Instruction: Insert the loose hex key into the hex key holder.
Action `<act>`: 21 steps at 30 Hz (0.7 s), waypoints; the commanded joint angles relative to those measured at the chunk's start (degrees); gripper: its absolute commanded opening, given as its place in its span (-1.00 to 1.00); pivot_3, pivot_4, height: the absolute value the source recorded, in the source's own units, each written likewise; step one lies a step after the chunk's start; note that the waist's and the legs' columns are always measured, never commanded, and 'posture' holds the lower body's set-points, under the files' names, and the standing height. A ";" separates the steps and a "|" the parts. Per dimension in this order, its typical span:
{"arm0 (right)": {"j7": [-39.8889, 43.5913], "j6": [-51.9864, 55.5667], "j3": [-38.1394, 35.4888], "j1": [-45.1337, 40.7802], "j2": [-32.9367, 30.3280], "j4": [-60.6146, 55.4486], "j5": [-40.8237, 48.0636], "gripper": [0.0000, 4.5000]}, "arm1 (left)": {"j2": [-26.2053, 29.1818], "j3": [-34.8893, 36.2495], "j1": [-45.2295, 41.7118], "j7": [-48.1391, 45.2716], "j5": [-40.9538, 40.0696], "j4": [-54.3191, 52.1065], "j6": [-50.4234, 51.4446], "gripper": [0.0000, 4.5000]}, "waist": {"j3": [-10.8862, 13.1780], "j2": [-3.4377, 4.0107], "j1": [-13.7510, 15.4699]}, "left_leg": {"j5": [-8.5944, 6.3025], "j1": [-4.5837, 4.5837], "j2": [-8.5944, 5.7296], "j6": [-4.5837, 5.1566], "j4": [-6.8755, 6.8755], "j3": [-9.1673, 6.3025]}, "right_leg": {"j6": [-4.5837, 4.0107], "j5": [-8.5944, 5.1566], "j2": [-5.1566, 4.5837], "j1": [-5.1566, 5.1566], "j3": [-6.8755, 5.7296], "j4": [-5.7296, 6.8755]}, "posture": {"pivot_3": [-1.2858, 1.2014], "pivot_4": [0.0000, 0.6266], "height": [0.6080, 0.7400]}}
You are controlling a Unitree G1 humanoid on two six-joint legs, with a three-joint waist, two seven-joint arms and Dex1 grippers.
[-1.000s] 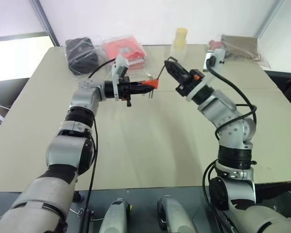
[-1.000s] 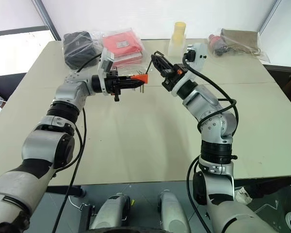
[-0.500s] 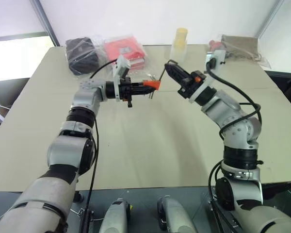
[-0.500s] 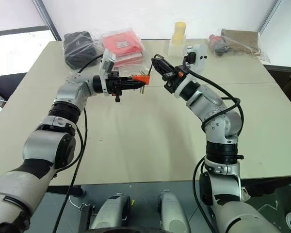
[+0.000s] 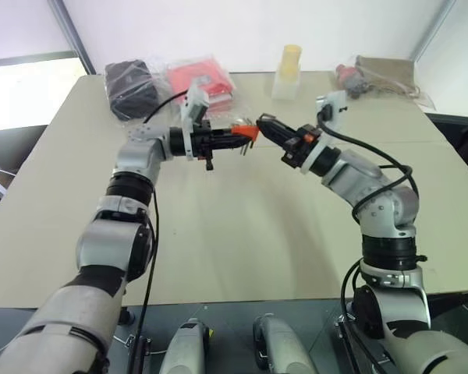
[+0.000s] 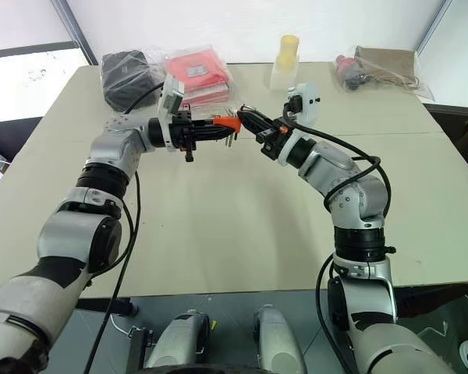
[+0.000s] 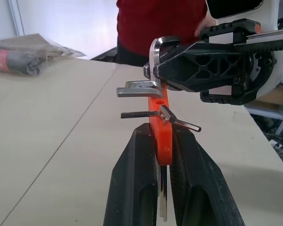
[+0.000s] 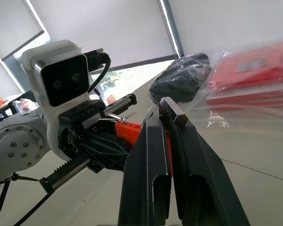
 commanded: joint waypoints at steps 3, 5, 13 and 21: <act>0.90 -0.28 -3.31 -2.88 0.09 -2.29 3.84 -0.17 | 0.41 0.90 0.59 0.31 -0.88 -2.87 0.17 -1.00 | 0.00 0.00 0.02 | 0.00 0.00 0.00 0.00 0.00 0.00 | 0.00 0.00 0.00 0.00 0.00 0.00 | 0.03 -0.52 1.00; 1.69 0.97 -4.93 -2.49 -0.94 -4.26 6.83 -0.17 | 0.74 0.84 1.35 0.32 -0.89 -3.62 0.70 -1.00 | 0.00 0.00 0.05 | 0.00 0.00 0.00 0.00 0.00 0.00 | 0.00 0.00 0.00 0.00 0.00 0.00 | 0.03 -0.52 1.00; 8.59 11.71 -7.64 6.42 -13.58 -15.70 18.59 -0.17 | 3.00 1.63 6.42 1.56 -2.22 -9.51 5.15 -1.00 | 0.00 0.00 0.26 | -0.01 -0.01 0.00 0.01 0.00 -0.03 | 0.00 -0.01 -0.03 0.04 -0.01 -0.04 | 0.03 -0.52 1.00; 8.69 11.57 -6.43 9.25 -15.21 -17.00 18.95 -0.17 | 3.18 2.04 9.13 4.33 -3.90 -15.21 9.03 -1.00 | 0.00 0.00 0.16 | -0.01 0.02 0.01 0.01 0.05 -0.03 | 0.00 -0.01 0.00 0.04 0.01 0.02 | 0.03 -0.52 1.00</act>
